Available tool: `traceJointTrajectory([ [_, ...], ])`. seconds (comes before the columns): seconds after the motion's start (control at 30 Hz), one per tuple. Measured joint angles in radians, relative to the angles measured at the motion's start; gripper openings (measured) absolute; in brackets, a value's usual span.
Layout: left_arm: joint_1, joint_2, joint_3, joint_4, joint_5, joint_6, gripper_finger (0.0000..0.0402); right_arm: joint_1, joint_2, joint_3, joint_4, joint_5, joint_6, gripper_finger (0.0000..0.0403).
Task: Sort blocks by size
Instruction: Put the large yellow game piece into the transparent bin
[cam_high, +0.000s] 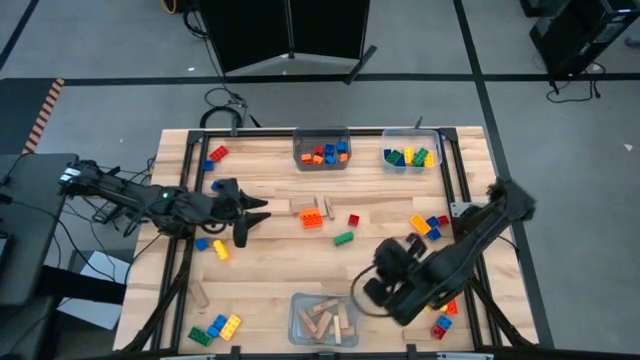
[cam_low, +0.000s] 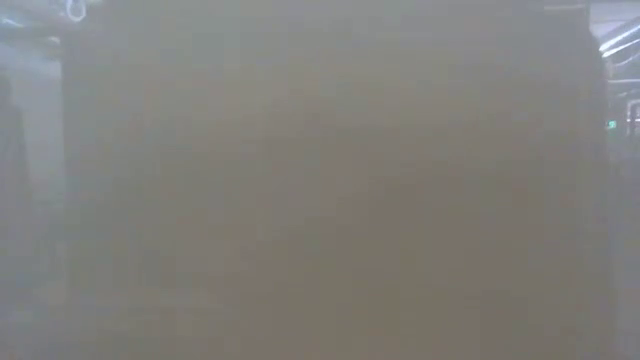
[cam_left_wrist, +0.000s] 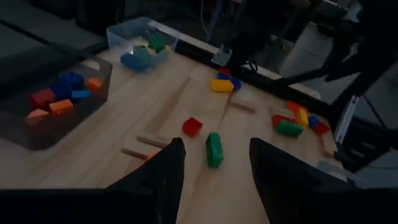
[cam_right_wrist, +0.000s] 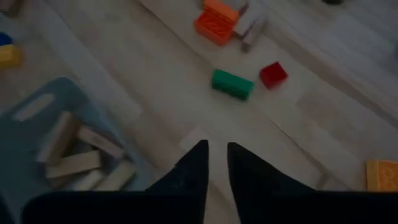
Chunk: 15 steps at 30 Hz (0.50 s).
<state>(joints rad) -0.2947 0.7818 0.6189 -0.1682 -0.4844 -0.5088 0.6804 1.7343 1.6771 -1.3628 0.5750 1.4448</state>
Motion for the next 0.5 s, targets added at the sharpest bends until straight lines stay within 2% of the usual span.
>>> traceJointTrajectory([
  [0.17,0.000,0.054,0.002,0.027,-0.088,-0.019,0.0188,0.000,-0.230,-0.354,0.201,0.002,-0.001,0.0030],
  [0.3,0.001,0.098,0.002,0.018,-0.131,-0.073,0.0188,0.000,-0.411,-0.603,0.371,-0.019,-0.002,0.0013],
  [0.4,0.000,0.133,0.005,0.004,-0.135,-0.126,0.0188,0.000,-0.527,-0.744,0.433,-0.023,0.004,0.0015],
  [0.5,0.000,0.178,0.060,-0.112,-0.153,-0.186,0.0188,0.000,-0.616,-0.845,0.436,-0.027,0.051,0.0039],
])
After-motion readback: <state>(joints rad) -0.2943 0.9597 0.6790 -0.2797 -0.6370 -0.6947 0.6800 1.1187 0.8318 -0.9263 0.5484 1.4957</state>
